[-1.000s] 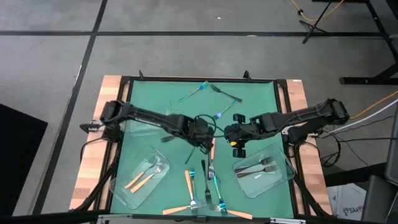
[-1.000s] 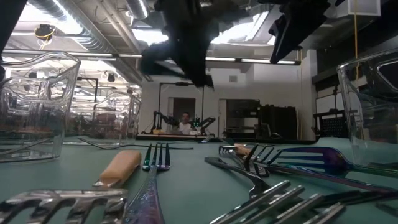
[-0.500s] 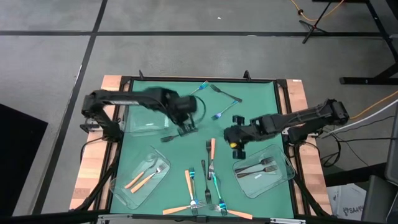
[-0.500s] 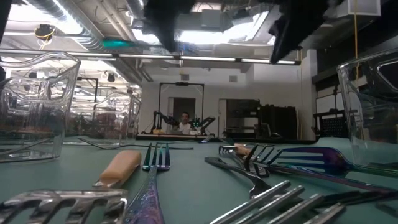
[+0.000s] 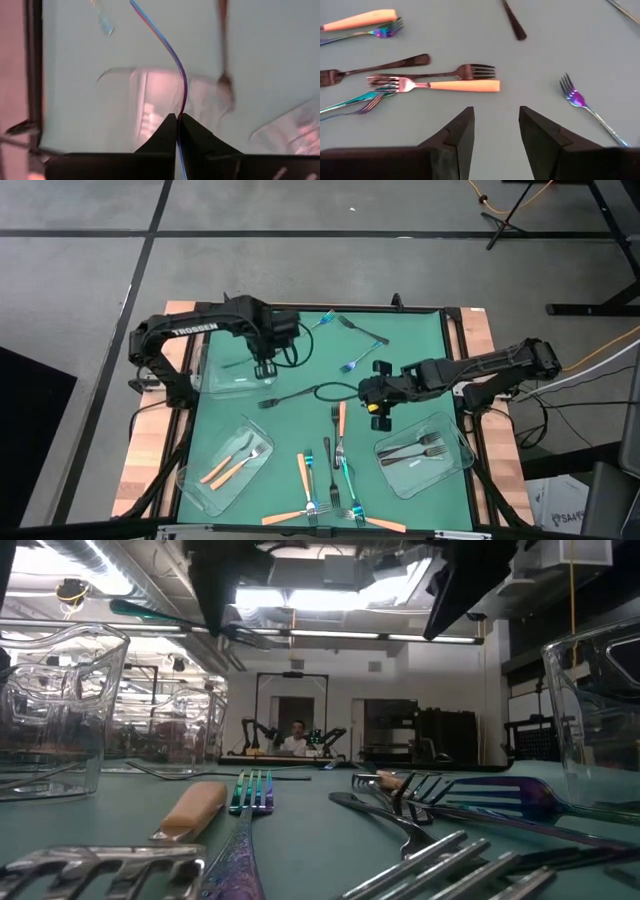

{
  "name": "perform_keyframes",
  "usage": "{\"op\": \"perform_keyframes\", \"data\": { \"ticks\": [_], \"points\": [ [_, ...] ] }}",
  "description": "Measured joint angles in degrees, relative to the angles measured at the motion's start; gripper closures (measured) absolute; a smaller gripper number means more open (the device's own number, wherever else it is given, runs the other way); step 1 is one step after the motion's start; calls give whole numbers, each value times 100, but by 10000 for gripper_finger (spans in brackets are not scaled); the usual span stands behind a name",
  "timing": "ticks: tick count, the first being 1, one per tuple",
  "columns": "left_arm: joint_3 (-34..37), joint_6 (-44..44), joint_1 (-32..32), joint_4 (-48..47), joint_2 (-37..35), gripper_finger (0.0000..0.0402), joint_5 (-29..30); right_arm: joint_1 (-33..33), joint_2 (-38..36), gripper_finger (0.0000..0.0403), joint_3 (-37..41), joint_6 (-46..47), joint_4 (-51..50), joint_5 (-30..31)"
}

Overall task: Sort silverware by color (type)
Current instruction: Put the blue fork into the top transparent bin

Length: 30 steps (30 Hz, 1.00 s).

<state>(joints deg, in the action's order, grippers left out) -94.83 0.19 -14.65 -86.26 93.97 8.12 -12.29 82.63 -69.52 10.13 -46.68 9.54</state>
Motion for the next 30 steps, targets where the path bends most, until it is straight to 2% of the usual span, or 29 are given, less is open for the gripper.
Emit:
{"op": "perform_keyframes", "data": {
  "ticks": [7,13,20,30],
  "points": [
    [215,632,-448,-168,0,397,33,-5,0,256,0,3,4,-11],
    [1175,756,-654,127,-181,397,44,-7,-1,256,-1,7,2,-12],
    [2579,1011,-656,1092,-419,397,2,-5,-2,256,-2,7,7,-11],
    [3826,1253,-661,2476,-417,397,8,-6,-2,256,-2,7,13,-11]
  ]
}}
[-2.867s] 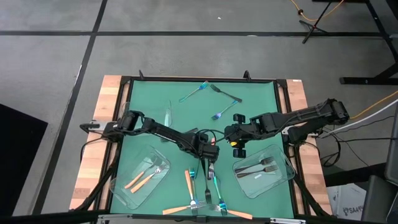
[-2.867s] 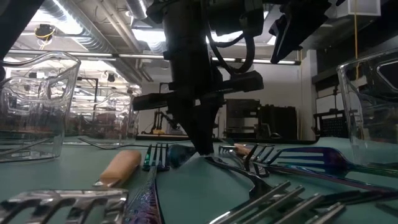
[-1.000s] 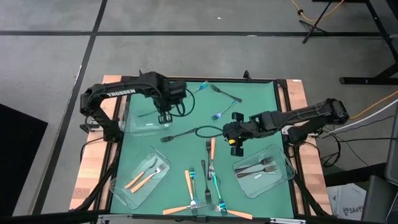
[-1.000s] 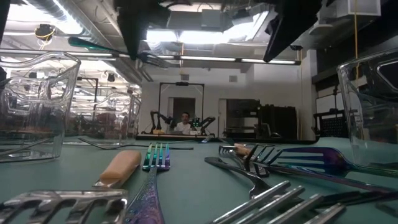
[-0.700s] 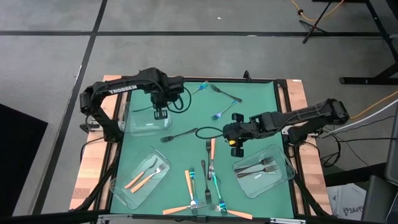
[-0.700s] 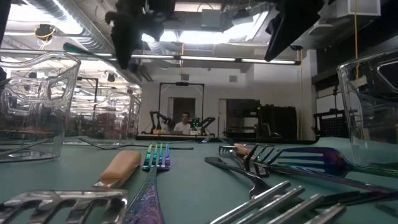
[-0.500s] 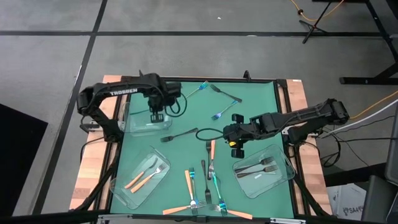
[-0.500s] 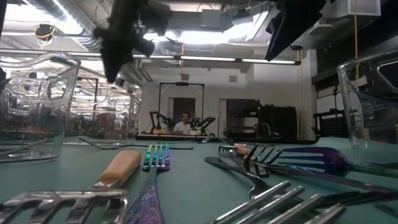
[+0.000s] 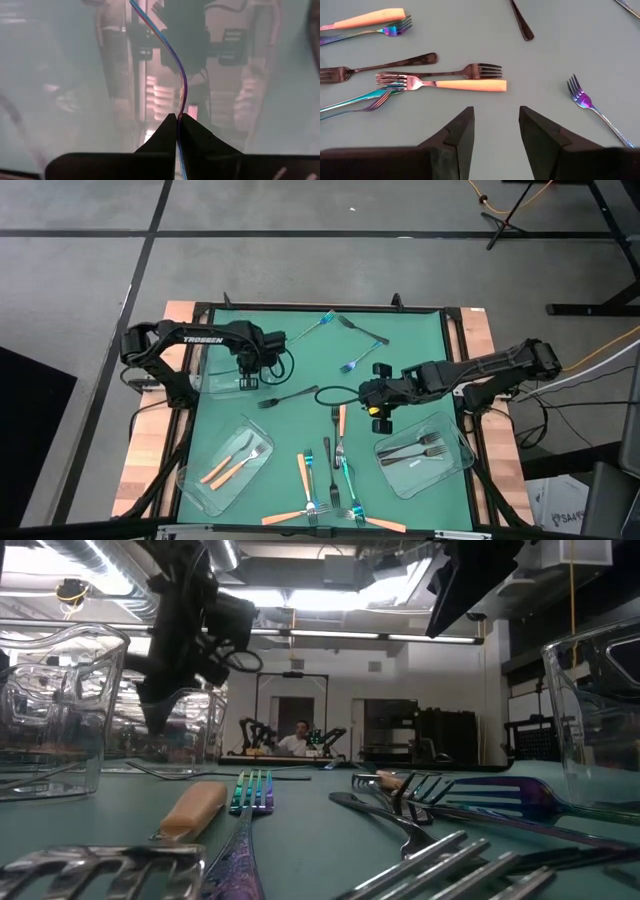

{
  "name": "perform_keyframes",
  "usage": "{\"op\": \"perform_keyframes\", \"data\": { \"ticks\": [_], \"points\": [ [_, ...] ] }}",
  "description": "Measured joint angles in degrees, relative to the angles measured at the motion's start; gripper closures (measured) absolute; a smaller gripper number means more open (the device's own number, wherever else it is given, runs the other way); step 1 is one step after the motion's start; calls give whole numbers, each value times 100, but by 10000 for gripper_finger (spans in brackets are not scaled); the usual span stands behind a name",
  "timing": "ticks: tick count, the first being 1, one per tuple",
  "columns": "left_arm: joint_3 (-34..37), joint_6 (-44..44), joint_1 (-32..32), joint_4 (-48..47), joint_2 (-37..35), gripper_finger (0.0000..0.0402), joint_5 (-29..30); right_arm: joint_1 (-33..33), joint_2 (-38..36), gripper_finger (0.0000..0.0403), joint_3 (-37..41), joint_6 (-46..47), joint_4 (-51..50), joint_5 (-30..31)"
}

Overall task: Sort silverware by color (type)
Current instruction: Put the blue fork into the top transparent bin

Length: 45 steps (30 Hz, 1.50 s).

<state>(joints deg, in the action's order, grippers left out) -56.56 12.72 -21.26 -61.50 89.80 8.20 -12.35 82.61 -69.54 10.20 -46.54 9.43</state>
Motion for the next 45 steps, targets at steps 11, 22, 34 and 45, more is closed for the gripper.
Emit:
{"op": "perform_keyframes", "data": {
  "ticks": [11,22,34,45],
  "points": [
    [821,203,0,816,-13,397,-66,-1,0,256,0,0,2,-1],
    [912,198,0,886,-13,397,-87,1,-2,256,0,0,4,0],
    [922,194,0,889,-2,392,-151,-1,-2,256,-4,1,4,-1],
    [932,187,2,881,7,336,-229,1,-7,256,-4,2,7,0]
  ]
}}
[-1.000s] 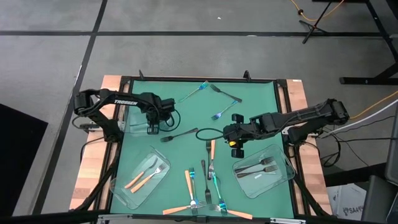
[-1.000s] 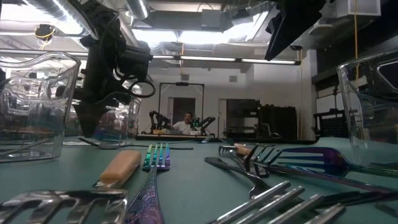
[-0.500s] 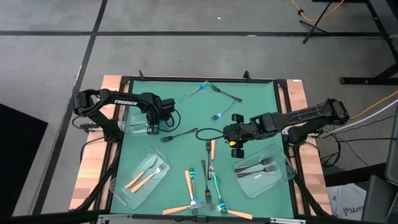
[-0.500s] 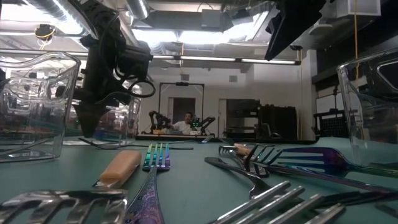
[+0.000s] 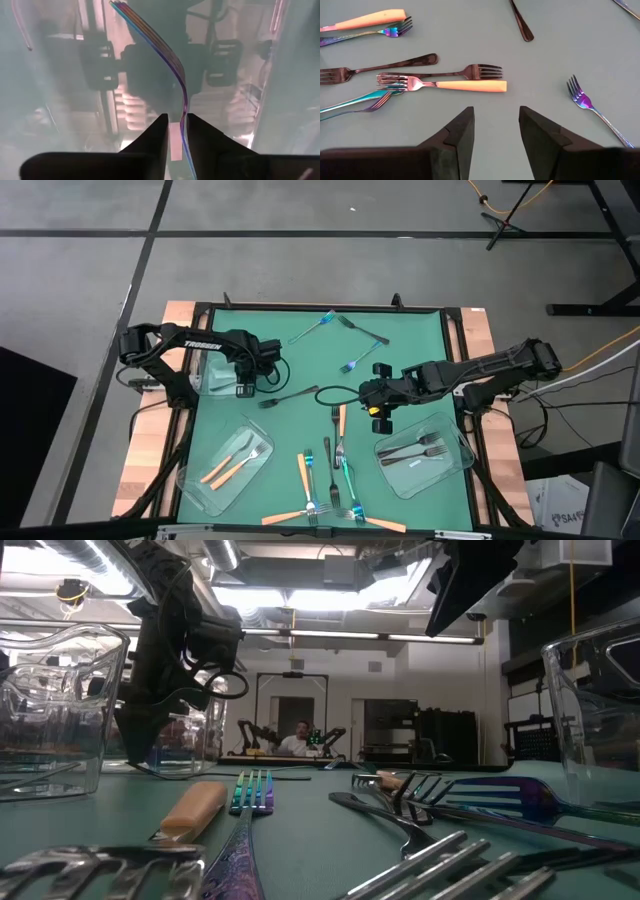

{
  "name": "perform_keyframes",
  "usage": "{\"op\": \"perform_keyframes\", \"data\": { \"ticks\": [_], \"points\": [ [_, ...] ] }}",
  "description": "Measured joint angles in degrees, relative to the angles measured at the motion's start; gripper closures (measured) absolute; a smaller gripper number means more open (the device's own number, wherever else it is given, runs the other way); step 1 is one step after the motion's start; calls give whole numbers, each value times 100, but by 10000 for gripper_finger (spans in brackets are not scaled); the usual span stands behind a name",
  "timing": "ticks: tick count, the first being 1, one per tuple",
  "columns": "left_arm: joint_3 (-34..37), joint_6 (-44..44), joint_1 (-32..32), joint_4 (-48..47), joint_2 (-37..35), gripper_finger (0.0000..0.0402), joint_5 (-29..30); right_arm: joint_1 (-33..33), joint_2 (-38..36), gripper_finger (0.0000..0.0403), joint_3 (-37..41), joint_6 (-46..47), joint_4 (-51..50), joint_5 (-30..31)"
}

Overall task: Sort silverware by color (type)
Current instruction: Put the blue fork into the top transparent bin

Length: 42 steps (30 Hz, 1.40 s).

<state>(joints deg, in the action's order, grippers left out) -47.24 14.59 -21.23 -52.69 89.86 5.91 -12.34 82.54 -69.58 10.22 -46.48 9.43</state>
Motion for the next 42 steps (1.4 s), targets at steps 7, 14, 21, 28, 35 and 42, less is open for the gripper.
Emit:
{"op": "perform_keyframes", "data": {
  "ticks": [7,14,21,28,35,42],
  "points": [
    [-38,-2,0,-60,5,324,-16,-1,0,256,0,-1,0,-1],
    [-265,1,-2,-134,17,330,61,-2,0,256,0,0,2,-2],
    [-567,-2,-2,-662,17,342,3,0,0,256,0,360,7,98],
    [-1118,-299,49,-1334,13,347,-39,105,0,256,0,955,24,881],
    [-1729,-570,397,-1357,7,343,-55,868,0,256,0,2182,22,1154],
    [-2224,-1003,700,-1133,5,342,-54,1801,0,256,0,3194,20,1156]
  ]
}}
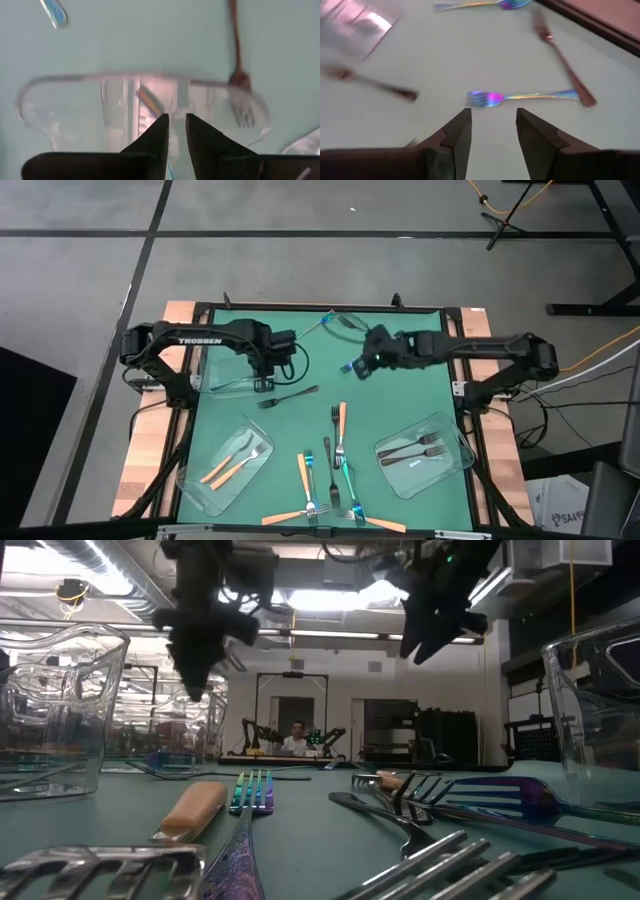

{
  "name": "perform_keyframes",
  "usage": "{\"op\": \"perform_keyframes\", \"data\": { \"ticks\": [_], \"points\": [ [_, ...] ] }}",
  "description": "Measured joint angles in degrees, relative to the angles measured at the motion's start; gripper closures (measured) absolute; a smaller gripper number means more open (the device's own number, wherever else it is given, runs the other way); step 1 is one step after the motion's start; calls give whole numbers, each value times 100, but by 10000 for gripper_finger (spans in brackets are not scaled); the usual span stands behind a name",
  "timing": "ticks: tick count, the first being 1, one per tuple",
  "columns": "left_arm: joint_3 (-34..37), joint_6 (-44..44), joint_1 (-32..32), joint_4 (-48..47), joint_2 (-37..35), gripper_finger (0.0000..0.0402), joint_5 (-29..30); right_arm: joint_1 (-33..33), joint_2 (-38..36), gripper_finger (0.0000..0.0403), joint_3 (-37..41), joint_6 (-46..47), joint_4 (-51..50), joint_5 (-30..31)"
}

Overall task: Sort silverware by color (type)
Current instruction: Put the blue fork into the top transparent bin

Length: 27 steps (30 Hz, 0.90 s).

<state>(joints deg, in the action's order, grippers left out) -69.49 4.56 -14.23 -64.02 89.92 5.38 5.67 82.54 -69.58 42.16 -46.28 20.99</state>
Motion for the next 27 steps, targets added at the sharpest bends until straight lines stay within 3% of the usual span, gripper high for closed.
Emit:
{"op": "perform_keyframes", "data": {
  "ticks": [9,16,27],
  "points": [
    [-173,1,286,455,-3,342,2,635,0,256,0,84,18,-100],
    [-173,-4,423,571,-5,342,3,880,244,256,0,1701,245,-91],
    [-173,2,574,767,-5,342,3,945,1352,256,0,3058,380,-126]
  ]
}}
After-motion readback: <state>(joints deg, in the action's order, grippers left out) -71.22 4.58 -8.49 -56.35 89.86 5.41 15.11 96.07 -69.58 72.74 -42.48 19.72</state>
